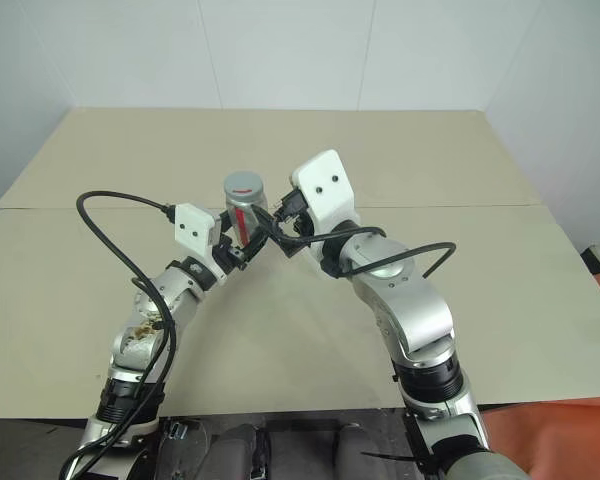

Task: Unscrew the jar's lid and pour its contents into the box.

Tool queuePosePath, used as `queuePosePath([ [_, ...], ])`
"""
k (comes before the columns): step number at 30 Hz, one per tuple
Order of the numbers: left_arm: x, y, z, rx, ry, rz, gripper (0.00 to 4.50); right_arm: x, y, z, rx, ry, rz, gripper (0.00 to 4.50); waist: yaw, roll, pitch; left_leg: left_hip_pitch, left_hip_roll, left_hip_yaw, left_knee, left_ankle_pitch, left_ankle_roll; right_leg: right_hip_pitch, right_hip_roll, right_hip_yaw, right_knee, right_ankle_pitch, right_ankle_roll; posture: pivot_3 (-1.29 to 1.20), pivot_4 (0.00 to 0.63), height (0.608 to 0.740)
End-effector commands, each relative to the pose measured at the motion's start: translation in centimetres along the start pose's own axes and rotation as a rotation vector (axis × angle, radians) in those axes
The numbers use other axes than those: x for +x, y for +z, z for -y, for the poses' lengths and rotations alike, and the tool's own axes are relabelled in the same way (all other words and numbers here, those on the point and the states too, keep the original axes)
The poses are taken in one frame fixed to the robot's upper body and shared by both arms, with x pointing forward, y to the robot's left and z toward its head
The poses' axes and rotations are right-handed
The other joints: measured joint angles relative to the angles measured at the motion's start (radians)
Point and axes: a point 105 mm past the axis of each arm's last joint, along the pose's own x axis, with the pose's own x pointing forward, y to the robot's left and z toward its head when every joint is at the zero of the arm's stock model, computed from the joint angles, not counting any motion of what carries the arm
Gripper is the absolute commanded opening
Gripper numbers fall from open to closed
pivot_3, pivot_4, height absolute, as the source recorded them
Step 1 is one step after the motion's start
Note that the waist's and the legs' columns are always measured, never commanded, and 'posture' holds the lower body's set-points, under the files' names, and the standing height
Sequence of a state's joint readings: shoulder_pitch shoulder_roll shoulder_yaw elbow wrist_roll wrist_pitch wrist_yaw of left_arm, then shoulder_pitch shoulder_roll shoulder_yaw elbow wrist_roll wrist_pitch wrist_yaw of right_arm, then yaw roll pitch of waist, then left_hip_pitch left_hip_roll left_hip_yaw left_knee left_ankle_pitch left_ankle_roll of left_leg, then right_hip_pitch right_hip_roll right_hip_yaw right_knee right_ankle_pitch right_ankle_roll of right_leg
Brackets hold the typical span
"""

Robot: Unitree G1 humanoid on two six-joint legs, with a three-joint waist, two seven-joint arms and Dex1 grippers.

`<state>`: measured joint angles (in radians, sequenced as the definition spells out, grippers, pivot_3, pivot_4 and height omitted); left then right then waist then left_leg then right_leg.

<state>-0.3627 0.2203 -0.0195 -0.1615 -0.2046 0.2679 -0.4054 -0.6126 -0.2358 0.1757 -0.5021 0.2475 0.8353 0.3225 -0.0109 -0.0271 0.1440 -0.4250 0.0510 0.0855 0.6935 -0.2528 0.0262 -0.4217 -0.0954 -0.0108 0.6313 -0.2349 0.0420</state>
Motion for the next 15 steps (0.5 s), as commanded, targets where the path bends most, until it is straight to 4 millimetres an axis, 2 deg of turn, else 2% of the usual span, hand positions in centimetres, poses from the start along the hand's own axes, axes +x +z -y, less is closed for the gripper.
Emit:
queuePosePath([
  [1, -0.6, 1.3, 0.0, 0.008, -0.044, 0.050, 2.86, -1.1, 2.2, -0.5, -0.036, 0.072, 0.109, 4.43, -0.001, 0.000, 0.000, 0.000, 0.000, 0.000, 0.000, 0.000, 0.000, 0.000, 0.000, 0.000, 0.000, 0.000, 0.000, 0.00, 0.150, 0.740],
  [9, -1.4, 1.9, 0.1, -0.001, -0.234, 0.073, 2.86, -1.5, 3.2, -1.1, 0.054, 0.246, 0.159, 4.43, -0.001, 0.000, 0.000, 0.001, 0.000, 0.000, 0.000, 0.000, 0.000, 0.000, 0.000, 0.000, -0.001, 0.000, 0.000, 0.00, 0.150, 0.740],
  [15, -1.4, 2.1, 0.6, 0.029, -0.341, 0.077, 2.86, -0.5, 3.3, -1.6, 0.073, 0.293, 0.148, 4.43, 0.000, 0.000, 0.000, 0.001, 0.000, 0.000, 0.000, 0.000, 0.000, 0.000, 0.000, 0.000, 0.000, 0.000, 0.000, 0.00, 0.150, 0.740],
])
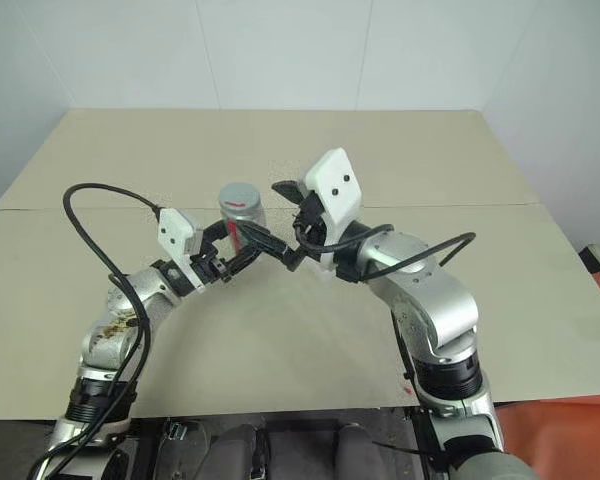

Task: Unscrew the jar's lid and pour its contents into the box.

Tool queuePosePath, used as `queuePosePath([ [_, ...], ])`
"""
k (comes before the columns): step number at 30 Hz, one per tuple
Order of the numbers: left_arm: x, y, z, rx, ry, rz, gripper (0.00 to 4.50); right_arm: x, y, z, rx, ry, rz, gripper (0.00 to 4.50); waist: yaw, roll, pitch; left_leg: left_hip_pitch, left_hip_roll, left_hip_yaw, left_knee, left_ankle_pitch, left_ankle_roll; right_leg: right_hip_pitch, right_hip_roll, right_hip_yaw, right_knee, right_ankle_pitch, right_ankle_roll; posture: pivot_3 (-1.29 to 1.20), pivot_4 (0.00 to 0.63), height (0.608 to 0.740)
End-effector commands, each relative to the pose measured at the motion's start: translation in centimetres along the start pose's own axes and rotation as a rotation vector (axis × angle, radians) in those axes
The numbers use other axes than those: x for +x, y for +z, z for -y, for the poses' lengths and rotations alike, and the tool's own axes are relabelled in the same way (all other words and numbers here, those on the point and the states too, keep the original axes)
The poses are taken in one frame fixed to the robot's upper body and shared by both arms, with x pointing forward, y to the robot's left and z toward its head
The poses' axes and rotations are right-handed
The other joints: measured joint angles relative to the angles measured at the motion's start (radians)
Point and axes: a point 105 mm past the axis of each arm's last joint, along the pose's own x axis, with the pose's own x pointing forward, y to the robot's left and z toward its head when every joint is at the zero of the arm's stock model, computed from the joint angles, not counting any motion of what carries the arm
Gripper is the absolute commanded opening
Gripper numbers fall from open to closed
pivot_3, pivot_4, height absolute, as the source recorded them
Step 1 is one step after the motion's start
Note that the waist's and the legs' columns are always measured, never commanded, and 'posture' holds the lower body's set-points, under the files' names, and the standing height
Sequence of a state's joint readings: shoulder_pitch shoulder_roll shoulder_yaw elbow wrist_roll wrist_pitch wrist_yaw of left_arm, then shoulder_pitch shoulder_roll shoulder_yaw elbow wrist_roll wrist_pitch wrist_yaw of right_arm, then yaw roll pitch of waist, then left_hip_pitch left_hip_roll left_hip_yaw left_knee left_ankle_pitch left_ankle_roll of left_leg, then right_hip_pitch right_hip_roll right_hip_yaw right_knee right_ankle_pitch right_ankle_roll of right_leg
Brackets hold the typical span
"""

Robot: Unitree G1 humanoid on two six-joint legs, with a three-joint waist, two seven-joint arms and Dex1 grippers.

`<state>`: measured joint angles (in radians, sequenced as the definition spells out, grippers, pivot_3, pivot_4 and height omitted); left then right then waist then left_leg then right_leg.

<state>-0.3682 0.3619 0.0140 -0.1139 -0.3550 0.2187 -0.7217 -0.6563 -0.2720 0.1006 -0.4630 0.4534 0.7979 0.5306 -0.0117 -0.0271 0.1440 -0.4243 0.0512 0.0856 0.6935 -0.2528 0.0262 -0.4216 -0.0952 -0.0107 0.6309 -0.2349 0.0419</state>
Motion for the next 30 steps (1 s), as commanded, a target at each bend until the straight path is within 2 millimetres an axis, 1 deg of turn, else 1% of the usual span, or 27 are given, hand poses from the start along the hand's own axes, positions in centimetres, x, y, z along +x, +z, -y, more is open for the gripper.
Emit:
queuePosePath([
  [1, 0.5, 1.6, 0.4, 0.038, -0.061, 0.061, 2.86, 0.5, 1.2, -0.2, -0.023, 0.020, 0.043, 4.43, 0.001, 0.000, 0.000, 0.000, 0.000, 0.000, 0.000, 0.000, 0.000, 0.000, 0.000, 0.000, 0.000, 0.000, 0.000, 0.00, 0.150, 0.740],
  [10, 0.8, 1.7, 1.2, 0.029, -0.111, 0.075, 2.86, 1.8, 1.1, 0.4, -0.018, 0.008, 0.040, 4.43, 0.000, 0.000, 0.000, 0.000, 0.000, 0.000, 0.000, 0.000, 0.000, 0.000, 0.000, 0.000, 0.001, 0.000, 0.000, 0.00, 0.150, 0.740],
  [17, 0.7, 1.7, 1.3, 0.031, -0.114, 0.071, 2.86, 2.1, 1.1, 0.5, -0.014, 0.004, 0.040, 4.43, 0.000, 0.000, 0.000, 0.000, 0.000, 0.000, 0.000, 0.000, 0.000, 0.000, 0.000, 0.000, 0.001, 0.000, 0.000, 0.00, 0.150, 0.740],
  [20, 0.6, 1.6, 1.4, 0.030, -0.115, 0.069, 2.86, 2.2, 1.1, 0.6, -0.012, 0.000, 0.040, 3.82, 0.000, 0.000, 0.000, 0.000, 0.000, 0.000, 0.000, 0.000, 0.000, 0.000, 0.000, 0.000, 0.001, 0.000, 0.000, 0.00, 0.150, 0.740],
  [23, 0.6, 1.6, 1.5, 0.030, -0.115, 0.068, 2.86, 2.3, 1.0, 0.7, -0.008, -0.007, 0.038, 2.84, 0.000, 0.000, 0.000, 0.000, 0.000, 0.000, 0.000, 0.000, 0.000, 0.000, 0.000, 0.000, 0.001, 0.000, 0.000, 0.00, 0.150, 0.740],
  [24, 0.6, 1.6, 1.5, 0.029, -0.115, 0.068, 2.86, 2.3, 1.0, 0.7, -0.007, -0.009, 0.037, 2.78, 0.000, 0.000, 0.000, 0.000, 0.000, 0.000, 0.000, 0.000, 0.000, 0.000, 0.000, 0.000, 0.001, 0.000, 0.000, 0.00, 0.150, 0.740],
  [30, 0.6, 1.5, 1.5, 0.023, -0.124, 0.063, 2.86, 2.2, 1.2, 1.1, -0.010, -0.029, 0.040, 2.78, 0.000, 0.000, 0.000, 0.000, 0.000, 0.000, 0.000, 0.000, 0.000, 0.000, 0.000, 0.000, 0.001, 0.000, 0.000, 0.00, 0.150, 0.740],
])
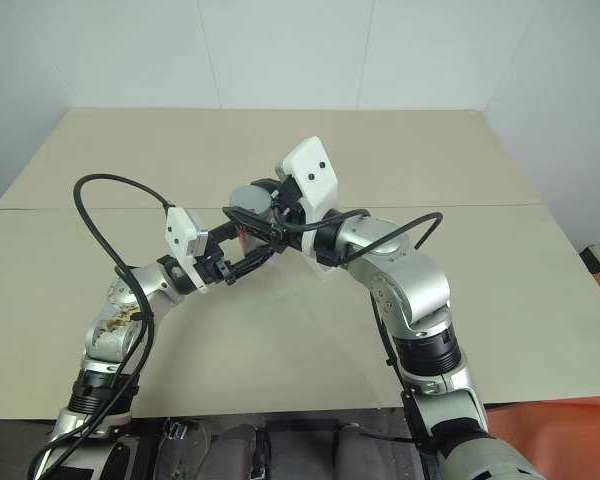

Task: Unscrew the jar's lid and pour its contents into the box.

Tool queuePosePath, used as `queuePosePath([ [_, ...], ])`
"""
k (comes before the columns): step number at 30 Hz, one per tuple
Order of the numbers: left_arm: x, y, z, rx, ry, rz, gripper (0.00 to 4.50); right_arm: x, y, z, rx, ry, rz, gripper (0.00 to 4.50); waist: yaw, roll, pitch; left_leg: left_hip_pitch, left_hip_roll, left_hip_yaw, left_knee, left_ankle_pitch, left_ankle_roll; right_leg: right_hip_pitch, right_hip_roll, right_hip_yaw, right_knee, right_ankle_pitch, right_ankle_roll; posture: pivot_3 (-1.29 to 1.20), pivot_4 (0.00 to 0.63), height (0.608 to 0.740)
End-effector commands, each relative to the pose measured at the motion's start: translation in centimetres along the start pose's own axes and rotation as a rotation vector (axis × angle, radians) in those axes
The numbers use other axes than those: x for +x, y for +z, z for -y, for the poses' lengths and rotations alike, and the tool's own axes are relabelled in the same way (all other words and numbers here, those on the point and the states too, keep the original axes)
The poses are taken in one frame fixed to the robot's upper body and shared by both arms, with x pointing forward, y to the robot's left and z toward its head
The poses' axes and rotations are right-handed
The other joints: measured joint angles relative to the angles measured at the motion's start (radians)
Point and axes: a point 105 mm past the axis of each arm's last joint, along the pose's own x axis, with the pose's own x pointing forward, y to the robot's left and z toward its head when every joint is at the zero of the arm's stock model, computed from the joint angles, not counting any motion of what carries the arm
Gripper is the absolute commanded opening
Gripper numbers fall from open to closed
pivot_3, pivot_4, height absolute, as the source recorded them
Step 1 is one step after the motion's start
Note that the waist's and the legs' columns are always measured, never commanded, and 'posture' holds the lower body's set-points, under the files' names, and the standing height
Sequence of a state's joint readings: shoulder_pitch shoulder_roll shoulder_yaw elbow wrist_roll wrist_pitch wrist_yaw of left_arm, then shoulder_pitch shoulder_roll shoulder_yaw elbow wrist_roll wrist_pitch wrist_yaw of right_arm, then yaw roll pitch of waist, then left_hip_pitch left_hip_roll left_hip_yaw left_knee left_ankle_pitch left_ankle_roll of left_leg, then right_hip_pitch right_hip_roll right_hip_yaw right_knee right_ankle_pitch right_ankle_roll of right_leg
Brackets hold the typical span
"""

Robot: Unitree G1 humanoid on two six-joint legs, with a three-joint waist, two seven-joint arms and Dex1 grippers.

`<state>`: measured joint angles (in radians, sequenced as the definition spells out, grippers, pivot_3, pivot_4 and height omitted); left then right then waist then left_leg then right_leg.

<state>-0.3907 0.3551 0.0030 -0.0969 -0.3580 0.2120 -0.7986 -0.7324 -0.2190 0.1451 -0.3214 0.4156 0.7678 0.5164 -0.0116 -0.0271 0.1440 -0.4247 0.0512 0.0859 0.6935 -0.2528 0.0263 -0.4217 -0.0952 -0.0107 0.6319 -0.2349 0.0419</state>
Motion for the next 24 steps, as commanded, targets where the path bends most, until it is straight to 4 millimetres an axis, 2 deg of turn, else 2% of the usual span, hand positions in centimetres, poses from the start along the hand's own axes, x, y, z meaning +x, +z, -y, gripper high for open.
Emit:
queuePosePath([
  [1, 0.1, 1.1, 0.6, 0.020, -0.043, 0.047, 2.86, -0.2, 2.0, 0.6, -0.042, -0.034, 0.067, 2.78, 0.000, 0.000, 0.000, 0.000, 0.000, 0.000, 0.000, 0.000, 0.000, 0.000, 0.000, 0.000, 0.000, 0.000, 0.000, 0.00, 0.150, 0.740],
  [13, -0.8, -0.1, 1.5, -0.013, -0.125, 0.026, 2.86, -1.8, 4.4, 0.7, -0.026, -0.004, 0.130, 2.78, 0.000, 0.000, 0.000, 0.000, 0.000, 0.000, 0.000, 0.000, 0.000, 0.000, 0.000, 0.000, 0.000, 0.000, 0.000, 0.00, 0.150, 0.740],
  [18, -1.4, -0.3, 1.9, -0.045, -0.212, 0.028, 2.86, -2.8, 5.0, 0.6, -0.020, 0.033, 0.144, 2.78, 0.001, 0.000, 0.000, 0.000, 0.000, 0.000, 0.000, 0.000, 0.000, 0.000, 0.000, 0.000, 0.000, 0.000, 0.000, 0.00, 0.150, 0.740],
  [24, -1.1, -0.3, 1.3, -0.040, -0.224, 0.029, 2.86, -3.4, 4.8, 1.2, -0.036, 0.009, 0.123, 2.78, 0.000, 0.000, 0.000, 0.000, 0.000, 0.000, 0.000, 0.000, 0.000, 0.000, 0.000, 0.000, -0.001, 0.000, 0.000, 0.00, 0.150, 0.740],
])
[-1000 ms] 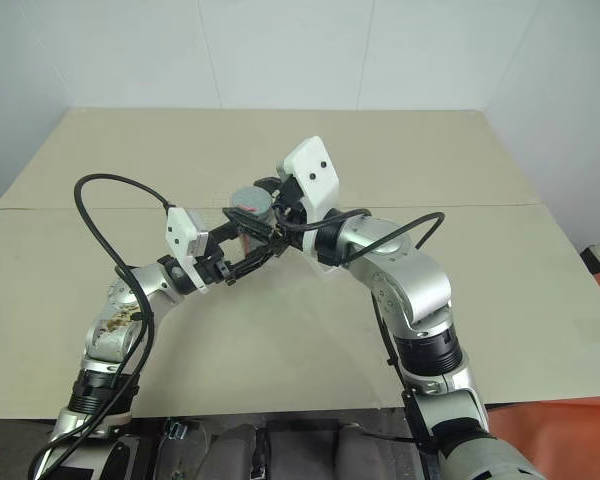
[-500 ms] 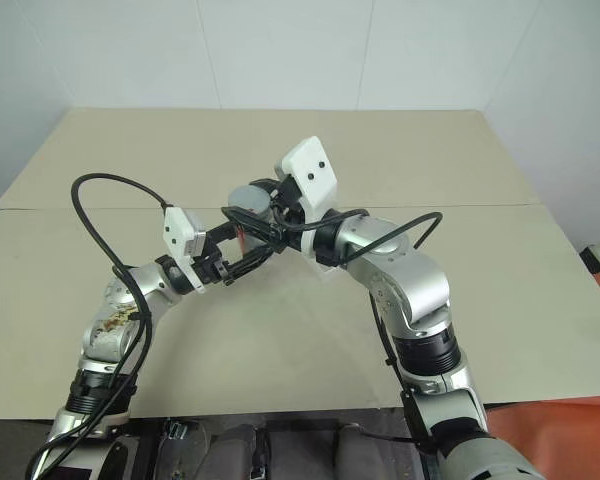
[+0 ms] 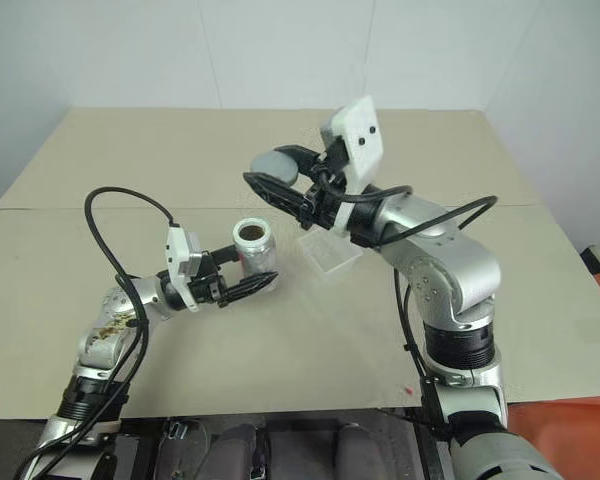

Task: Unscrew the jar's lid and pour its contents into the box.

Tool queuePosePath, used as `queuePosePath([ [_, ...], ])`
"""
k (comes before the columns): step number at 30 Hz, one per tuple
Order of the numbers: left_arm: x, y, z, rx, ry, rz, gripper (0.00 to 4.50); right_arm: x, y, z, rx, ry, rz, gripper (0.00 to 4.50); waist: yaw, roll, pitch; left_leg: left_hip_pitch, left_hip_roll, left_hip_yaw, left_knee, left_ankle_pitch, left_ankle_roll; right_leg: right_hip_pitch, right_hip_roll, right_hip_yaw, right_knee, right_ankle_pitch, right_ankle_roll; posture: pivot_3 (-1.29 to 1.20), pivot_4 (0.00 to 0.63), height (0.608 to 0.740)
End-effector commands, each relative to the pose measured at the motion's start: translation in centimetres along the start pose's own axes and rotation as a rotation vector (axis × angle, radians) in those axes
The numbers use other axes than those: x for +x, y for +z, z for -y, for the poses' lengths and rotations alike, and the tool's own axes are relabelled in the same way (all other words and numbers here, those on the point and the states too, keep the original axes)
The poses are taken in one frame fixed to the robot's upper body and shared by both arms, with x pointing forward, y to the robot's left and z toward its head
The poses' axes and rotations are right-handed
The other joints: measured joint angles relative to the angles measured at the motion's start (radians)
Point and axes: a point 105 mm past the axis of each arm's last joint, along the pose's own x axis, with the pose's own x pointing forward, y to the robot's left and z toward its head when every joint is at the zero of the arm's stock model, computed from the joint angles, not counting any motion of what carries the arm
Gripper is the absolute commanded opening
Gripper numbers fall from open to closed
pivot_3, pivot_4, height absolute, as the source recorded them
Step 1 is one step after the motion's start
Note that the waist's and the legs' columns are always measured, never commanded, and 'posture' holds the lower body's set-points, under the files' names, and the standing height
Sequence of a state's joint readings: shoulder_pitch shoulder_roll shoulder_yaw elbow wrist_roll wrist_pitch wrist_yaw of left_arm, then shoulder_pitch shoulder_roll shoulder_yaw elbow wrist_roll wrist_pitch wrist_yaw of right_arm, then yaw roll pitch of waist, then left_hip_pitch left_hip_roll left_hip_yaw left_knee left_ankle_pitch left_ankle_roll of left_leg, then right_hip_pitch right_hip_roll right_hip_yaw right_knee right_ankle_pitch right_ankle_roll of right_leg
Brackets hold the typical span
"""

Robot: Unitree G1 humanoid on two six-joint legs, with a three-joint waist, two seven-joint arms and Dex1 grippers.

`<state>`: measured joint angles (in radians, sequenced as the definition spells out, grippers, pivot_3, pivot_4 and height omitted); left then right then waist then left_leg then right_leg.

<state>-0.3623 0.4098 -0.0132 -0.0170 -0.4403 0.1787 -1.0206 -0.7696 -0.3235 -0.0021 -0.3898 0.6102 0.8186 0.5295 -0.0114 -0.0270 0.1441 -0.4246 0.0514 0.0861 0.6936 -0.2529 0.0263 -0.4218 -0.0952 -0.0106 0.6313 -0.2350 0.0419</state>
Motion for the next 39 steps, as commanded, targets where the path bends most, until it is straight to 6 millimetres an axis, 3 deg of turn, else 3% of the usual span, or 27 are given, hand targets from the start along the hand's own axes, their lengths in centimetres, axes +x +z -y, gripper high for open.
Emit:
queuePosePath([
  [1, 0.3, 1.5, -0.5, 0.052, -0.013, 0.046, 2.86, -0.7, 0.6, 0.4, -0.049, -0.040, 0.007, 2.78, 0.000, 0.000, 0.000, 0.000, 0.000, 0.000, 0.000, 0.000, 0.000, 0.000, 0.000, 0.000, 0.000, 0.000, 0.000, 0.00, 0.150, 0.740],
  [5, 0.1, 2.0, -1.7, 0.088, 0.032, 0.047, 2.86, -2.1, -1.9, 3.0, -0.076, -0.228, -0.078, 2.78, 0.003, 0.000, 0.000, 0.000, 0.000, 0.000, 0.000, 0.000, 0.000, 0.000, 0.000, 0.000, 0.000, 0.000, 0.000, 0.00, 0.150, 0.740],
  [10, -0.1, 3.2, -3.6, 0.128, 0.117, 0.055, 2.86, -5.2, -6.1, 5.6, -0.049, -0.482, -0.185, 2.78, 0.007, 0.000, 0.000, -0.001, 0.000, 0.000, 0.000, 0.000, 0.000, 0.000, 0.000, 0.000, 0.000, 0.000, 0.000, 0.00, 0.150, 0.740],
  [20, 0.1, 3.9, -4.3, 0.151, 0.168, 0.064, 2.86, -11.6, -10.4, 9.6, 0.008, -0.894, -0.265, 2.78, 0.006, 0.000, 0.000, 0.000, 0.000, 0.000, 0.000, 0.000, 0.000, 0.000, 0.000, 0.000, -0.001, 0.000, 0.000, 0.00, 0.150, 0.740],
  [26, 0.2, 3.9, -4.2, 0.151, 0.176, 0.061, 2.86, -12.6, -13.6, 11.1, 0.036, -1.002, -0.335, 2.78, -0.001, 0.000, 0.000, 0.000, 0.000, 0.000, 0.000, 0.000, 0.000, 0.000, 0.000, 0.001, -0.001, 0.000, 0.000, 0.00, 0.150, 0.740],
  [34, -0.1, 3.9, -4.0, 0.151, 0.203, 0.062, 2.86, -12.7, -17.5, 11.9, -0.054, -1.055, -0.458, 2.78, -0.003, 0.000, 0.000, 0.000, 0.000, 0.001, 0.000, 0.000, 0.000, 0.000, 0.000, 0.001, -0.001, 0.000, 0.000, 0.00, 0.150, 0.740],
  [39, -0.3, 4.0, -3.8, 0.155, 0.205, 0.060, 2.86, -12.3, -17.4, 11.4, -0.032, -1.029, -0.442, 4.36, -0.003, 0.000, 0.000, 0.000, 0.000, 0.001, 0.000, 0.000, -0.001, 0.000, 0.000, 0.001, 0.000, 0.000, 0.000, 0.00, 0.150, 0.740],
])
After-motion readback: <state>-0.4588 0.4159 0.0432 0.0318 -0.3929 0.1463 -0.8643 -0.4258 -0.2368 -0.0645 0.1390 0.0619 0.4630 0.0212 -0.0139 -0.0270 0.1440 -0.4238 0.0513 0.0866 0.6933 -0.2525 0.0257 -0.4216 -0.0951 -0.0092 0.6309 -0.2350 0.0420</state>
